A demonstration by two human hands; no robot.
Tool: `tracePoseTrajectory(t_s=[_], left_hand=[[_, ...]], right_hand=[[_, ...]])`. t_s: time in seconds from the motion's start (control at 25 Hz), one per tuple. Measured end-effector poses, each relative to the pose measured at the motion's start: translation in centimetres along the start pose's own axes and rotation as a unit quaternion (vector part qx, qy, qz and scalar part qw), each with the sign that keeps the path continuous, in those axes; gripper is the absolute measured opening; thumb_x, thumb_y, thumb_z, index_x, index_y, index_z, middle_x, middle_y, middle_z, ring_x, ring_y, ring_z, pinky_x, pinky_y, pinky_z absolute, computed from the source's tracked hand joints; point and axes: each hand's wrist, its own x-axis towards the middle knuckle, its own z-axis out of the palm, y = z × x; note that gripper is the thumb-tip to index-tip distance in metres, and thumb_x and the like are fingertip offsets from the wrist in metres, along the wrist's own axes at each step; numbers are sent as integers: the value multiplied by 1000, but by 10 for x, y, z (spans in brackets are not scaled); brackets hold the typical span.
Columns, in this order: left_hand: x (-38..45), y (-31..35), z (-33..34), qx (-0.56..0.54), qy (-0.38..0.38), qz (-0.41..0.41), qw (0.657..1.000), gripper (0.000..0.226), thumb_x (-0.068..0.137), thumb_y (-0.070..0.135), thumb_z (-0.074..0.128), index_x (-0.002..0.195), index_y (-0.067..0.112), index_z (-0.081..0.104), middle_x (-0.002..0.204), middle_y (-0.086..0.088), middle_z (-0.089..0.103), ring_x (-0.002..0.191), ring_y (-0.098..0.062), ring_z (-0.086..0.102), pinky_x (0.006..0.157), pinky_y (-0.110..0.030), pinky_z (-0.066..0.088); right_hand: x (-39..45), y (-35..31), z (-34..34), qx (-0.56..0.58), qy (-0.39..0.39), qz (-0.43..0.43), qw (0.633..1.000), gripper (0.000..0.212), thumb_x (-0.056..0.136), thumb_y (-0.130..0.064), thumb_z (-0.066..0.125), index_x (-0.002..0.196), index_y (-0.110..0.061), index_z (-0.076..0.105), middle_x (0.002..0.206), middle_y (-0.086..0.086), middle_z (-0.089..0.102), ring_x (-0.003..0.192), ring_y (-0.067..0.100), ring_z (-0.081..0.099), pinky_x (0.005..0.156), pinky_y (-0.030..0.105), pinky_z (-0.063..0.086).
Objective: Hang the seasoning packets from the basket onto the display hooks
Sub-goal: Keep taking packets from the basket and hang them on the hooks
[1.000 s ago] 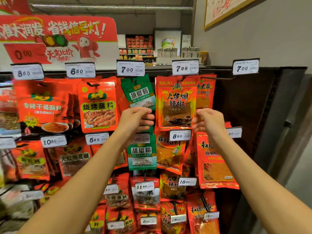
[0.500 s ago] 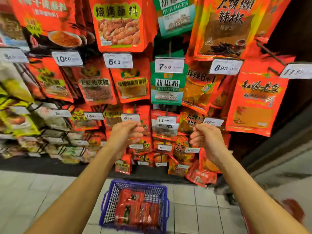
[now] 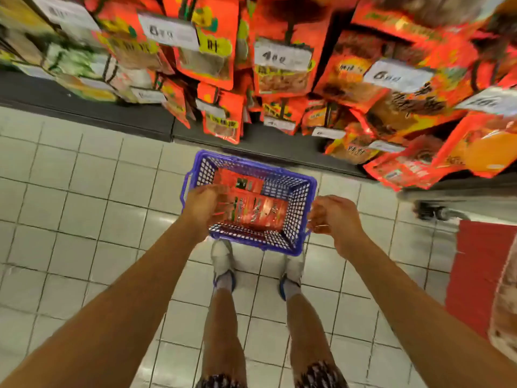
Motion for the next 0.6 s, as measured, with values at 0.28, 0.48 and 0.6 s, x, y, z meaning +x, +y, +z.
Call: tracePoseTrajectory(t_s=[0.28,0.48,0.6], left_hand=[[274,-161,-6,176,31,-44,983,17,92,18,61,101,8,72,99,-15,75,95,-34,71,82,-42,60],[417,-215,-12,448,6,55,892,34,96,20,58,127,7,61,121,-18,68,114,-37,64,96,-44,52],[467,-237,-10,527,44,74,845,61,87,28,69,141,15,45,129,-15,62,117,-36,61,97,-42,51]], right_hand=[[209,188,136,7,6,165,986,21,95,-11,56,74,-8,61,61,10,60,42,20,57,37,21,45],[310,262,191,-14,-22,188,982,14,99,-16,54,88,-12,63,56,3,66,45,16,63,49,25,54],[345,287,209,-2,-27,198,980,16,100,-20,52,92,-13,64,77,7,70,65,19,68,58,29,57]])
